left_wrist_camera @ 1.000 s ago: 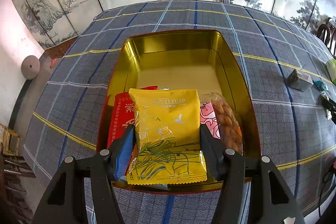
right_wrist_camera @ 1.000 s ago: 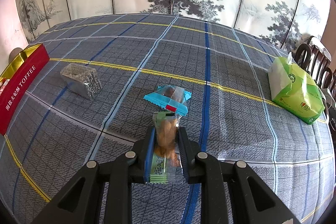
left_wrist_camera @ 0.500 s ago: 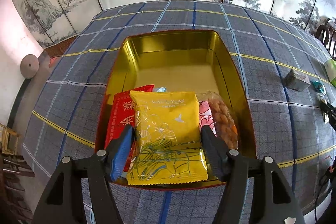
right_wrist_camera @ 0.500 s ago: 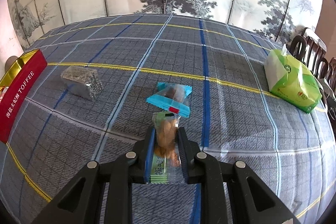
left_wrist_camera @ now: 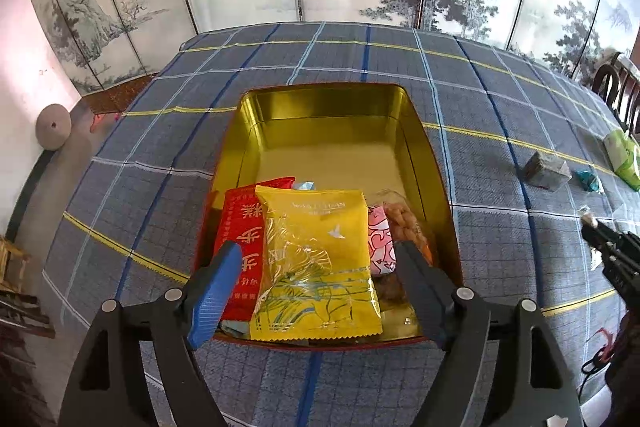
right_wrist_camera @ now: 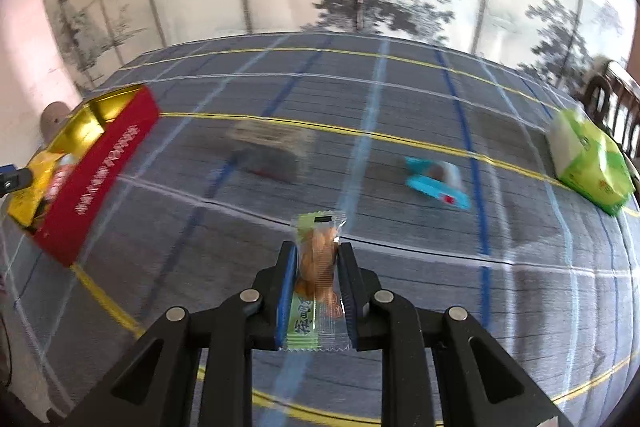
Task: Organize snacks
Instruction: 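Carry the clear cookie bag into the gold tin and open the right tool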
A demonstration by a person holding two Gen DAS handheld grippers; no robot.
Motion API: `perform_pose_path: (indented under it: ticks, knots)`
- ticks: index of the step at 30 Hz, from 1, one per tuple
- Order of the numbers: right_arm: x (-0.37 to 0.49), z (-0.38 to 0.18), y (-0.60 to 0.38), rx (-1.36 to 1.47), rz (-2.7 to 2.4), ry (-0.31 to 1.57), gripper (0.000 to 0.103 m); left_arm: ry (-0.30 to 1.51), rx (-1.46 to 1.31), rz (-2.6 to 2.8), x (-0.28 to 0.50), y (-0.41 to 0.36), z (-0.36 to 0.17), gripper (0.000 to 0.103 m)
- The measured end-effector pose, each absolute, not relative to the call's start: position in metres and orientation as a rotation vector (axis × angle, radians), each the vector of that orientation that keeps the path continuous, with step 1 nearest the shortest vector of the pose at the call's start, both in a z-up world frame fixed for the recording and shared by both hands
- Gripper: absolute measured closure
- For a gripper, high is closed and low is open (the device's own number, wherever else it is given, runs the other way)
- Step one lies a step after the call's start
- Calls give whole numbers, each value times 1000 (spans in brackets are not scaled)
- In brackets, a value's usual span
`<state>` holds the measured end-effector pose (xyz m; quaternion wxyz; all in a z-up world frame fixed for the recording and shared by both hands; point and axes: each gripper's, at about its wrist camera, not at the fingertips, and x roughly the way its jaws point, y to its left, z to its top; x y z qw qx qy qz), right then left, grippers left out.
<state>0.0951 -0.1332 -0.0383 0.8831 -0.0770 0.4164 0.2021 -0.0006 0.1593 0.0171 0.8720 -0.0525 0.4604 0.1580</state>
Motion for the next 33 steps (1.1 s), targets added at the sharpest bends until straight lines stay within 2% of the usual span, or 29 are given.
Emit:
perform_pose_path:
  ticks: [18,33]
  knots:
    - [62,8,7,-219,708,794,82,920,-194,419,-40,209,32,17]
    - [46,-5,77,-282,787,835,82,926,-214,498,-66,246,28,16]
